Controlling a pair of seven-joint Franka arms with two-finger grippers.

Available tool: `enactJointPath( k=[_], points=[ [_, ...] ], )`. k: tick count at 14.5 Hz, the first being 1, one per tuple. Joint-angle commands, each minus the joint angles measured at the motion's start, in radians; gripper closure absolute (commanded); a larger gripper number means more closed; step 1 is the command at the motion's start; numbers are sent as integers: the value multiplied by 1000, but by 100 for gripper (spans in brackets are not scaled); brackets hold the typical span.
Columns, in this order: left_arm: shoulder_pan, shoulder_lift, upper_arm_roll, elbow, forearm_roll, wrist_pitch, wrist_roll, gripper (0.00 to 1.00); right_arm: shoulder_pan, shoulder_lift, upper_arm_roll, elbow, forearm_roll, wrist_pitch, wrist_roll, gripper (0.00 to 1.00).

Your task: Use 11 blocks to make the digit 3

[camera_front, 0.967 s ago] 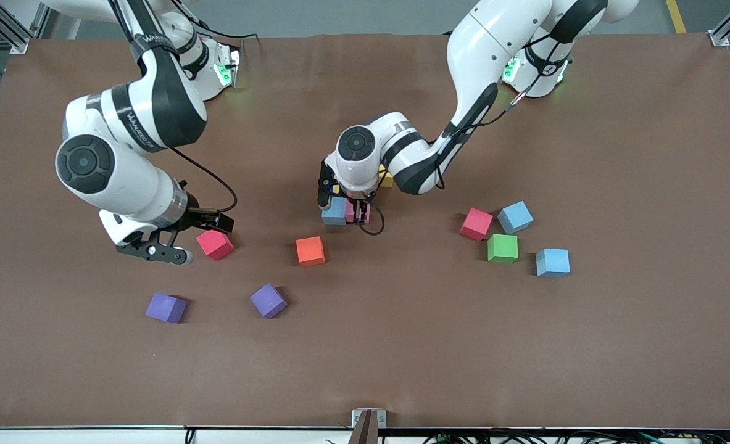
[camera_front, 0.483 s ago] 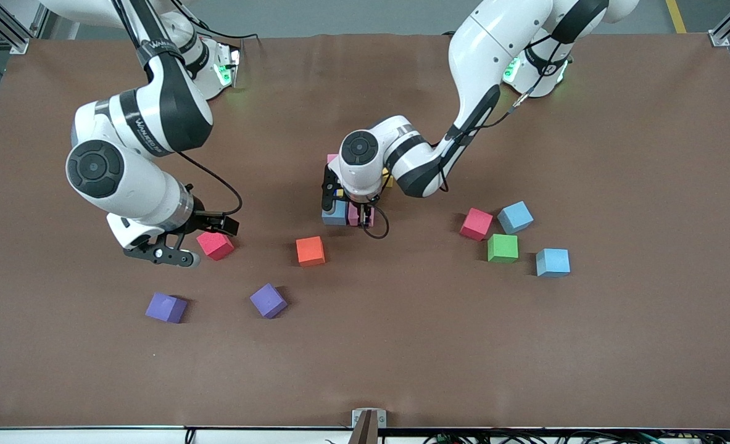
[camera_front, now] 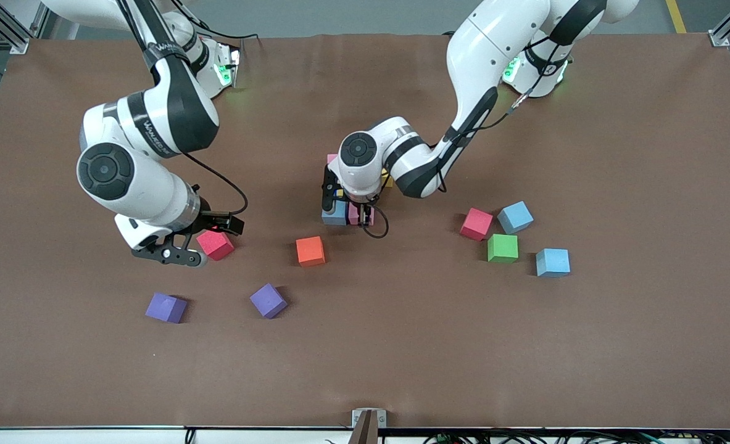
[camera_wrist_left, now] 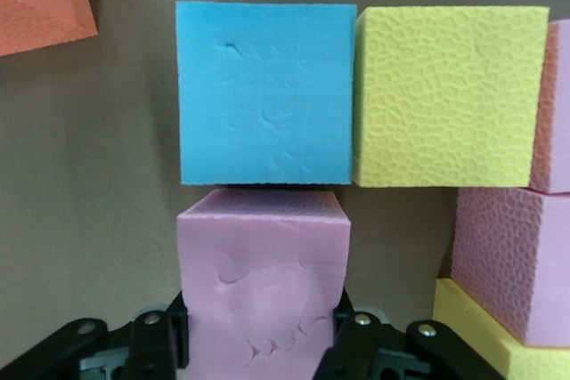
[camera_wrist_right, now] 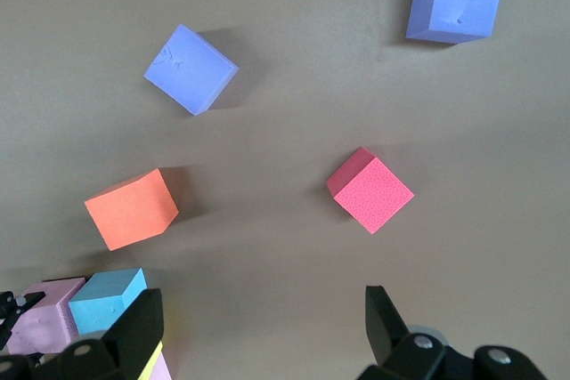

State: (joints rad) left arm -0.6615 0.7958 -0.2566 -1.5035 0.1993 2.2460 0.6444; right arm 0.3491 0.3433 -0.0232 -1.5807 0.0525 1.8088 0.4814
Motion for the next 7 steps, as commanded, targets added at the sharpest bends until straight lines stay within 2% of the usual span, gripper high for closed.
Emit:
enactJointPath(
  k=[1,7],
  points=[
    [-10,11,7,16,11,-2,-17,78,2,5,0,4,-2,4,-7,0],
    [-18,13,25,20,9,3,-17,78,8,8,0,1,-3,3,-7,0]
  ],
)
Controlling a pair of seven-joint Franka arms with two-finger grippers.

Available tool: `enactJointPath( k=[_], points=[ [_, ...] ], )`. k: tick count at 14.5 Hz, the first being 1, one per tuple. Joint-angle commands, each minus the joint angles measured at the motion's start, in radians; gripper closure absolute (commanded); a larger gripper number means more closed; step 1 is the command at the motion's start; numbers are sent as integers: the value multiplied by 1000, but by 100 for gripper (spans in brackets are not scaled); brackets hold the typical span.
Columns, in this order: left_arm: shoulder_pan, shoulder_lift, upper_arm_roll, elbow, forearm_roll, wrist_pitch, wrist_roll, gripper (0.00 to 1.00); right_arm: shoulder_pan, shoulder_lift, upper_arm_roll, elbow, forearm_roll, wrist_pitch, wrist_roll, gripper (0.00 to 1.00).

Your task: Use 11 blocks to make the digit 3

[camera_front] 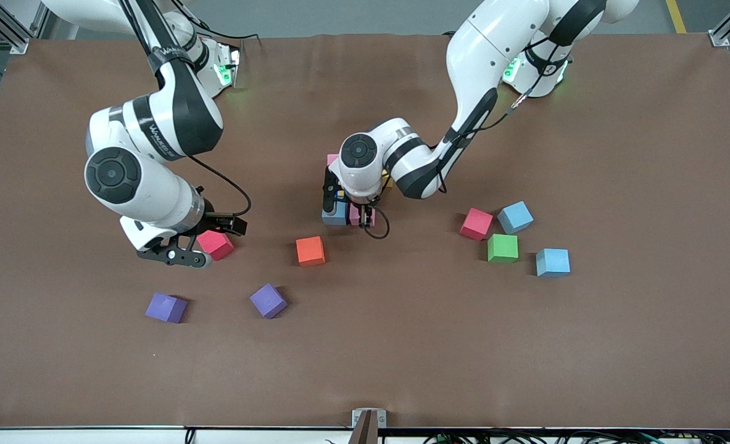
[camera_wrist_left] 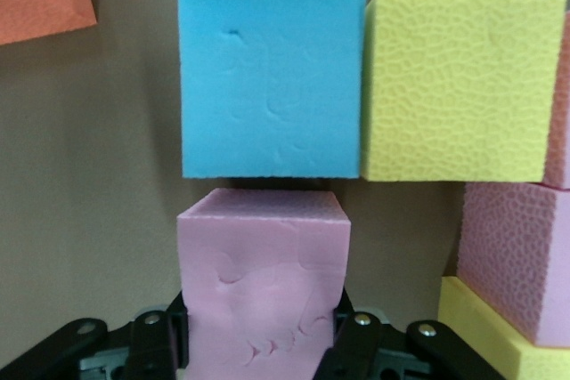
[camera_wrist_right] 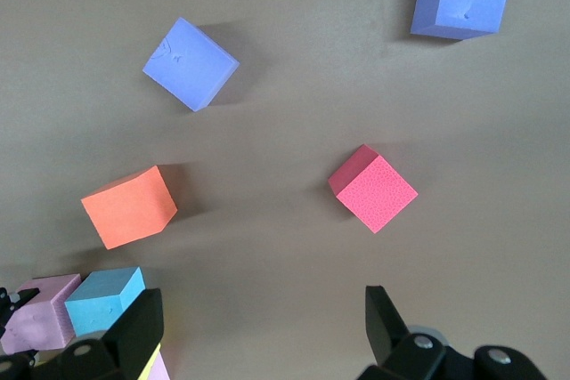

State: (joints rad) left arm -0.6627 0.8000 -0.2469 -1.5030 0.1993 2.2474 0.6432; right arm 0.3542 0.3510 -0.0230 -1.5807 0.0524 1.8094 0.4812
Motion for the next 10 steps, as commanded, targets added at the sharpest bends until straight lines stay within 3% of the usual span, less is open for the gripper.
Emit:
enactJointPath(
  k=[1,10],
  points=[
    [-17,8,15,20,9,3,-16,78,3,0,0,1,-3,2,-7,0],
    [-17,12,17,20,9,43,-16,78,5,5,0,1,-3,2,-7,0]
  ],
)
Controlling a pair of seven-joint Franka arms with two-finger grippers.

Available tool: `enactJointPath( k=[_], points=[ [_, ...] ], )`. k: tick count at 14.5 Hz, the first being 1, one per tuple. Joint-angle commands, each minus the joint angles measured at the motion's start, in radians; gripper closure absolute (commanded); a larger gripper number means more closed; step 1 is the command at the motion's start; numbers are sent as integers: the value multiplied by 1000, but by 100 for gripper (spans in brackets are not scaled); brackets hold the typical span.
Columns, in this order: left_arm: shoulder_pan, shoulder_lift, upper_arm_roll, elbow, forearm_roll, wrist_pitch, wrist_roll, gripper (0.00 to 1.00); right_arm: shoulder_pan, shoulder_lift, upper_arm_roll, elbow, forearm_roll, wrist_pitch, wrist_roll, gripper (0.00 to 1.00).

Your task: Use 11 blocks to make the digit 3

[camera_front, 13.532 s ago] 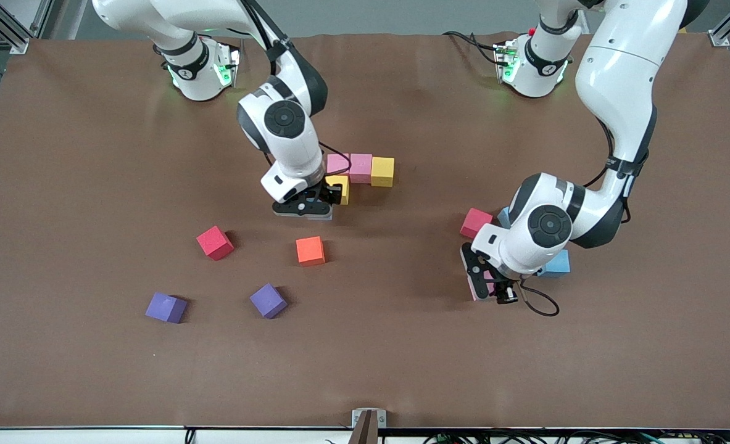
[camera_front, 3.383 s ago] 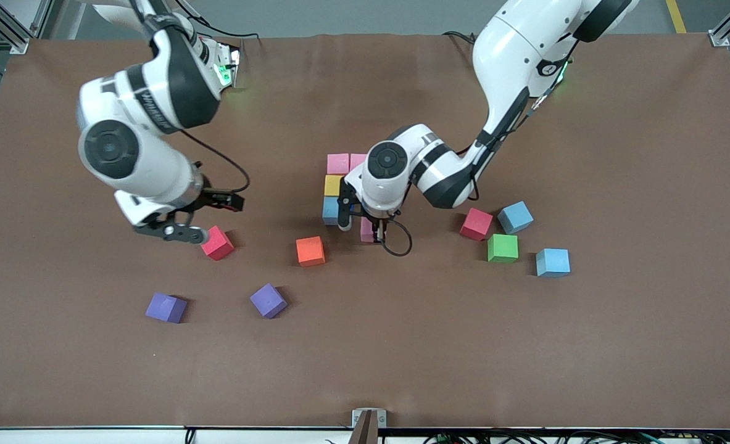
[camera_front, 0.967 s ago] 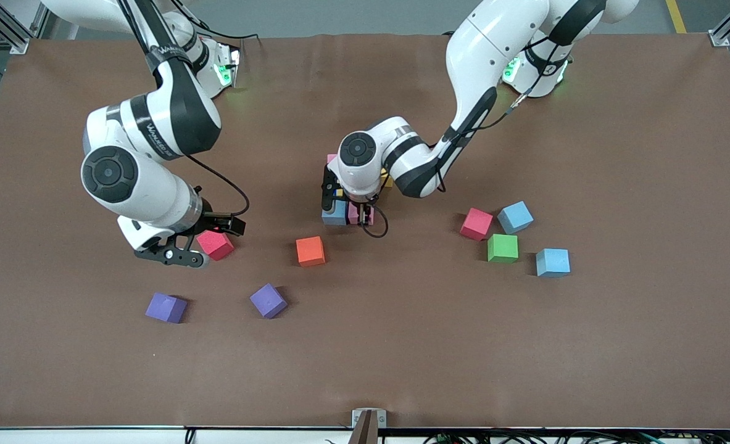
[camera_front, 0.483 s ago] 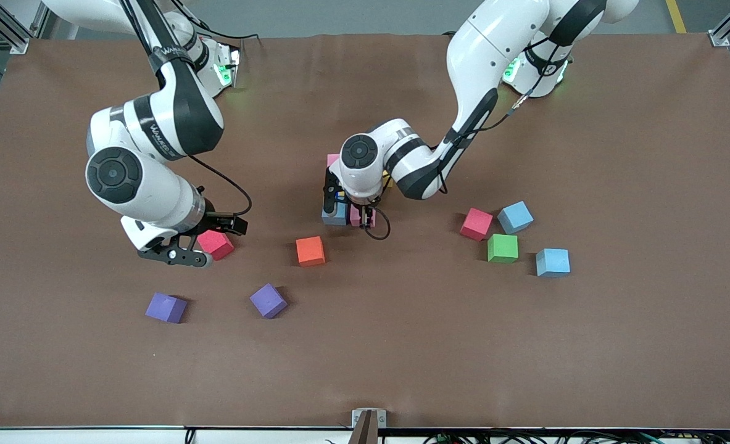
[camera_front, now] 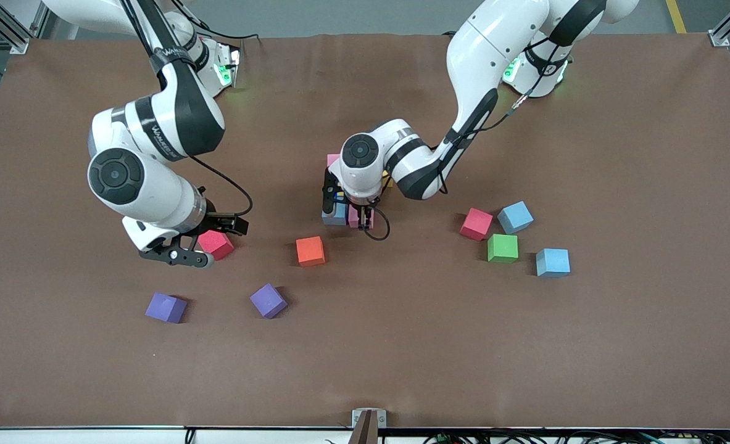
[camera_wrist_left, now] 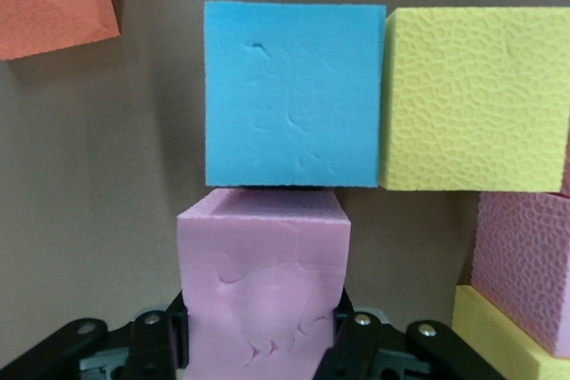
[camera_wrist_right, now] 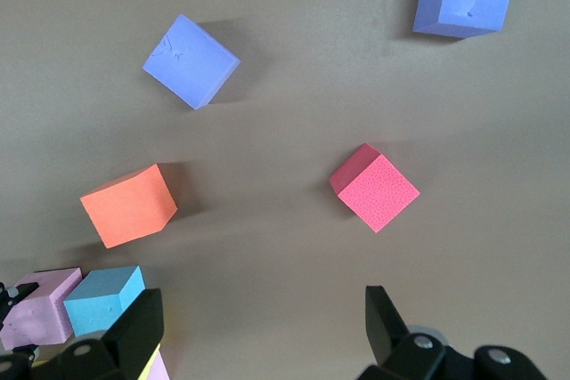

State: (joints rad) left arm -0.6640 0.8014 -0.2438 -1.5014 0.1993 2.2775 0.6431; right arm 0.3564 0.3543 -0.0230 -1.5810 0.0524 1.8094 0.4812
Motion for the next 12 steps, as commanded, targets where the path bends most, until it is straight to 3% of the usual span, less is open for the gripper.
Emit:
enactJointPath(
  k=[1,5,6,7,8,9,12],
  points=[
    [-17,13,14,18,9,14,-17,78,3,2,0,1,-3,2,-7,0],
    [-20,16,14,18,9,20,-17,76,3,2,0,1,-3,2,-7,0],
    [-22,16,15,18,9,20,-32,68,3,2,0,-2,-3,2,-7,0],
    [-25,16,17,18,12,20,-60,54,3,2,0,-4,-3,2,-7,0],
    [-31,15,23,18,35,25,-68,6,3,2,0,-4,-3,2,-7,0],
    [-28,13,21,18,70,36,-69,0,3,2,0,-4,-3,2,-7,0],
    [-20,2,20,18,78,39,-75,0,3,2,0,-4,-3,2,-9,0]
  ],
)
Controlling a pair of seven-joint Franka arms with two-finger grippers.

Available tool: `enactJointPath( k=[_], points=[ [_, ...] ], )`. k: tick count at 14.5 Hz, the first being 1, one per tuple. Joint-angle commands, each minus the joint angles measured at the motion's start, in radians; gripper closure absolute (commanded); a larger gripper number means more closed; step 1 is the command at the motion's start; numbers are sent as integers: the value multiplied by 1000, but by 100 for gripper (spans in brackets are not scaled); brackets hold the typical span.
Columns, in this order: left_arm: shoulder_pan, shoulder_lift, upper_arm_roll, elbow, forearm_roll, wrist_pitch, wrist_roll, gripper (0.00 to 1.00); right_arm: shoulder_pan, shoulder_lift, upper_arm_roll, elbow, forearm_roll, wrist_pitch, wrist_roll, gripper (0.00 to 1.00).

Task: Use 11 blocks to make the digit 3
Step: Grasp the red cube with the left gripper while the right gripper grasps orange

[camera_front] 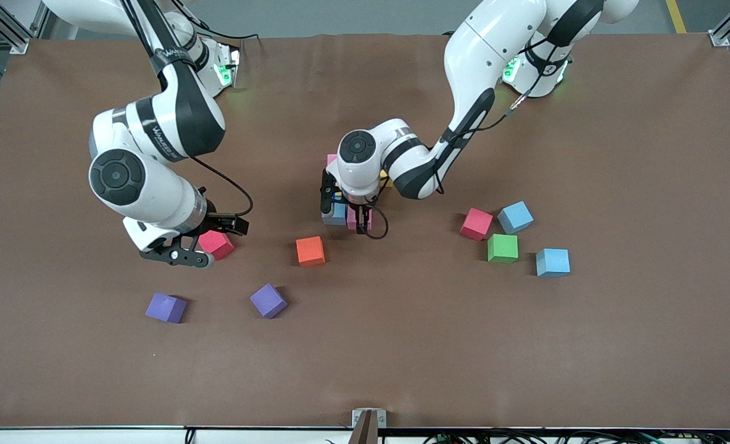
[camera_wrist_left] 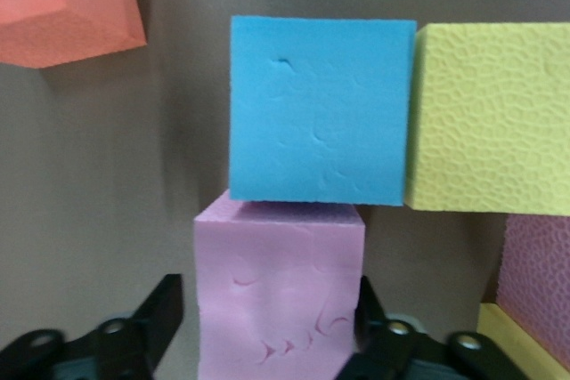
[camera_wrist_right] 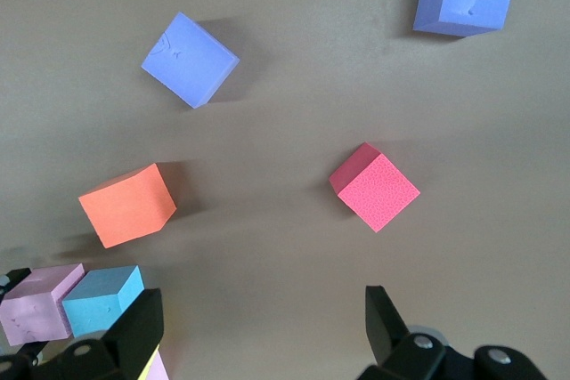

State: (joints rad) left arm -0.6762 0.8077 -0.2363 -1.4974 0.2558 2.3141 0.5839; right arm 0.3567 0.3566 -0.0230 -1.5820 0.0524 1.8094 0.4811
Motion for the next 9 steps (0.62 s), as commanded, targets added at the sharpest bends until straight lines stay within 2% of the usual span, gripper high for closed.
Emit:
enactJointPath(
  k=[1,4,9],
  points=[
    [-5,-8,12,13,22,2,-10,0,2,-1,0,-3,-5,2,-9,0],
    [-2,-34,11,5,22,-19,-1,0,2,-1,0,-3,-5,4,-7,0],
    [-2,-97,3,0,19,-149,-6,0,22,-2,0,-3,-5,1,32,0]
  ],
)
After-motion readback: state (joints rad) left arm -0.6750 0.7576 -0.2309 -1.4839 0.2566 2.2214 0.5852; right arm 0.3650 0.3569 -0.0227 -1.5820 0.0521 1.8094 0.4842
